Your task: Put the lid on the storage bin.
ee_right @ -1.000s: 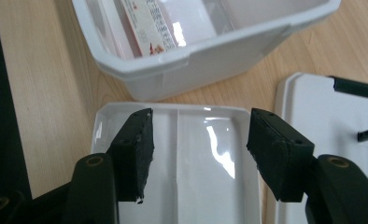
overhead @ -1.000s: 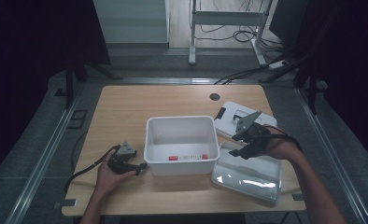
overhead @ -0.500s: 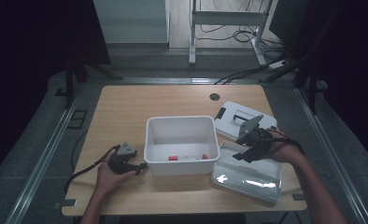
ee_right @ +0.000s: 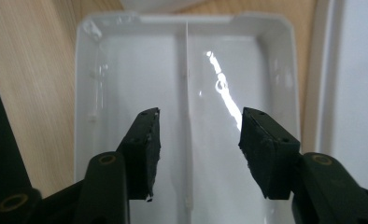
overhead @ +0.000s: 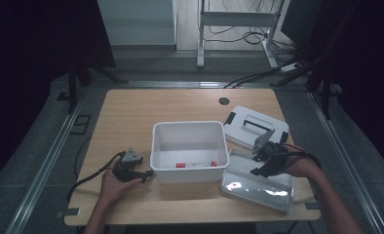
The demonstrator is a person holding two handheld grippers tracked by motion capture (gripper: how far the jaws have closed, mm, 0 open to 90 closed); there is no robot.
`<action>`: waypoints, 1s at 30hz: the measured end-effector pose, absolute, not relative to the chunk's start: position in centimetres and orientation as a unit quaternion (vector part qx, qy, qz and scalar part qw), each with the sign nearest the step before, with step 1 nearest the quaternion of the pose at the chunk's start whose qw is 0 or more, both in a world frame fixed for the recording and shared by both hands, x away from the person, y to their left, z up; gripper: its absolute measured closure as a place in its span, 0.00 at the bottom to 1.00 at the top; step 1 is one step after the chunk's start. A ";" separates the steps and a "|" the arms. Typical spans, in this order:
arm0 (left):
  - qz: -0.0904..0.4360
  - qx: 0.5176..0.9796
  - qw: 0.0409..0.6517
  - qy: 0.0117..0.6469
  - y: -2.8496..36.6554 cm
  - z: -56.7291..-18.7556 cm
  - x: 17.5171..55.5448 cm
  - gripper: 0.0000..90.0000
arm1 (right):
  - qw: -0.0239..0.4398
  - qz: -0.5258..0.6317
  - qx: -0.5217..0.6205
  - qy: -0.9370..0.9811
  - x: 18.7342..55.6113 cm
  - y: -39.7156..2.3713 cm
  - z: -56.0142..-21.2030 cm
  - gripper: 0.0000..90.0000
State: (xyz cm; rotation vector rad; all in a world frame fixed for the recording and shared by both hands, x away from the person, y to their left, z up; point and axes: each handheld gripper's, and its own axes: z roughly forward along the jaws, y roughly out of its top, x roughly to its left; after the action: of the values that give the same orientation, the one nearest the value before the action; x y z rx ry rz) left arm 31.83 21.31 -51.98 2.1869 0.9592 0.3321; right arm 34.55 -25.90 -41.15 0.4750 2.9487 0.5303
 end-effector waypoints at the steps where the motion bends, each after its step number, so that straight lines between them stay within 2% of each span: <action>1: 0.129 0.847 0.357 0.371 21.3 -52.0 31.8 0.31 | 0.053 0.168 0.156 0.972 34.5 -25.9 -41.5 0.54; 20: 0.129 0.847 0.357 0.371 21.3 -52.0 31.8 0.31 | 0.014 0.130 0.159 0.979 34.7 -26.5 -45.0 0.63; 30: 0.129 0.847 0.358 0.371 21.3 -52.0 31.8 0.31 | -0.011 0.104 0.149 0.983 34.8 -26.5 -46.3 0.77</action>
State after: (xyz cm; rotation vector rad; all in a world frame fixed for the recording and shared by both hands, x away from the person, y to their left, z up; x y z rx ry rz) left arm 31.84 21.32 -51.99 2.1869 0.9576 0.3322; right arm 34.78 -26.48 -46.33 0.4718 3.1099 0.3296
